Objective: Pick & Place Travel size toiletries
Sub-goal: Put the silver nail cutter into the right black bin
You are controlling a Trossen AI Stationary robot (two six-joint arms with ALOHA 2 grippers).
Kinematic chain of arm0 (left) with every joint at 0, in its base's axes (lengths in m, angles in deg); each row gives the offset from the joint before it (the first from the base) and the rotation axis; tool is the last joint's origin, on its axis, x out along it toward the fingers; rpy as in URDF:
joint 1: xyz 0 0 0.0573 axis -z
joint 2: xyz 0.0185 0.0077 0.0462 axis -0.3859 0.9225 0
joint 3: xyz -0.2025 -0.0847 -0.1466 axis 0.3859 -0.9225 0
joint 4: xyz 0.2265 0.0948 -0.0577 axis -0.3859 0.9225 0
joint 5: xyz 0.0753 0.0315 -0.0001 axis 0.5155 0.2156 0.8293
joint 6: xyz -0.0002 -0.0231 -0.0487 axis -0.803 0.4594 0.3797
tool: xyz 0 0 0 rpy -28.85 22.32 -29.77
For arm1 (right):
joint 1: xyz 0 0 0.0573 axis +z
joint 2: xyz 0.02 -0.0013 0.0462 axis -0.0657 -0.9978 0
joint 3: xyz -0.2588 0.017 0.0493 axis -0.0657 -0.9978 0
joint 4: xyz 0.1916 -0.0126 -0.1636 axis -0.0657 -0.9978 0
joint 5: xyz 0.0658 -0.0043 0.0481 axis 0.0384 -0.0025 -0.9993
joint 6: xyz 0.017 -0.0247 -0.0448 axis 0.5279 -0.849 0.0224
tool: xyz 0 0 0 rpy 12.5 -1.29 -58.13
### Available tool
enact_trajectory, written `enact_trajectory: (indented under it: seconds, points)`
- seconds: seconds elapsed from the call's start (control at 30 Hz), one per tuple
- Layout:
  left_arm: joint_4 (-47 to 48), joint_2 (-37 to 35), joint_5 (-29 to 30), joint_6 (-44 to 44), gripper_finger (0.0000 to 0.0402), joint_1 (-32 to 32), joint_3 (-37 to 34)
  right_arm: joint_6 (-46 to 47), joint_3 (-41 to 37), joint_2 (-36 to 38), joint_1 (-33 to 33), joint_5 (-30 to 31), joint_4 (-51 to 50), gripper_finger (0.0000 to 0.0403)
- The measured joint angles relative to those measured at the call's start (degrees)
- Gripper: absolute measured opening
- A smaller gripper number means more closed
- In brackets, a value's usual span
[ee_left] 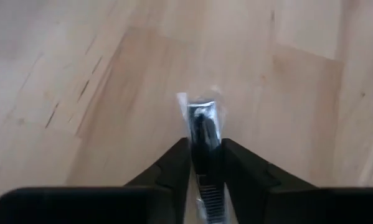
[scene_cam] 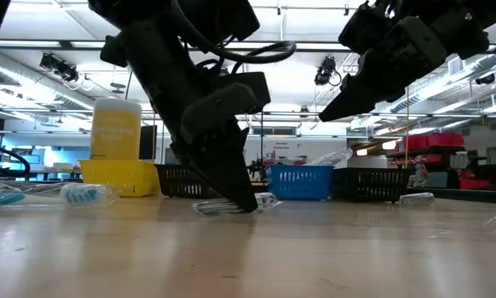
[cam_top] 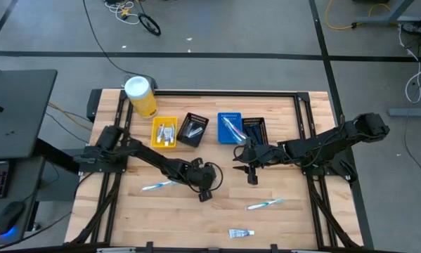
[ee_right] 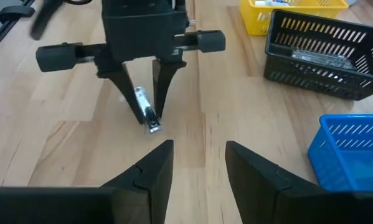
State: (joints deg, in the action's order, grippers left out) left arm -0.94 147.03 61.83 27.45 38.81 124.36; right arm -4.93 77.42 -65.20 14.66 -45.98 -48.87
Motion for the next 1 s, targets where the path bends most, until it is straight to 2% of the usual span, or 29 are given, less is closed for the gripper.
enact_trajectory:
  seconds: [0.13, 0.23, 0.43, 0.6, 0.73, 0.87, 1.0]
  points:
    - [1.3, -0.4, 1.3, 5.3, 0.0068, -0.9, 0.0, -0.2, 0.0, 0.0, 0.0, 0.0, 0.0, 0.0156]
    - [3.7, -2.2, 4.8, 5.8, 0.0066, -1.8, -0.4, -0.2, 0.0, 0.0, 0.0, 0.0, 0.0, 0.0156]
    - [12.7, -10.4, 17.7, 11.5, 0.0097, -4.5, -0.2, 0.4, 0.0, 0.0, 0.0, 0.0, 0.0, 0.0156]
    - [22.1, -17.1, 25.7, 14.3, 0.0075, -9.5, -0.2, 0.4, 0.0, 0.0, 0.0, 0.0, 0.2, 0.0156]
    - [21.4, -18.1, 24.8, 10.2, 0.0068, -15.2, -0.2, 0.4, 0.0, 0.0, 0.0, 0.1, 0.4, 0.0156]
    - [21.2, -16.1, 18.9, 5.8, 0.0089, -20.9, -0.2, 0.4, 0.0, 0.0, 0.0, 0.1, 0.3, 0.0156]
    - [21.1, -13.1, 17.7, 5.1, 0.0104, -24.4, -0.2, 0.4, 0.0, 0.0, 0.0, 0.0, 0.0, 0.0156]
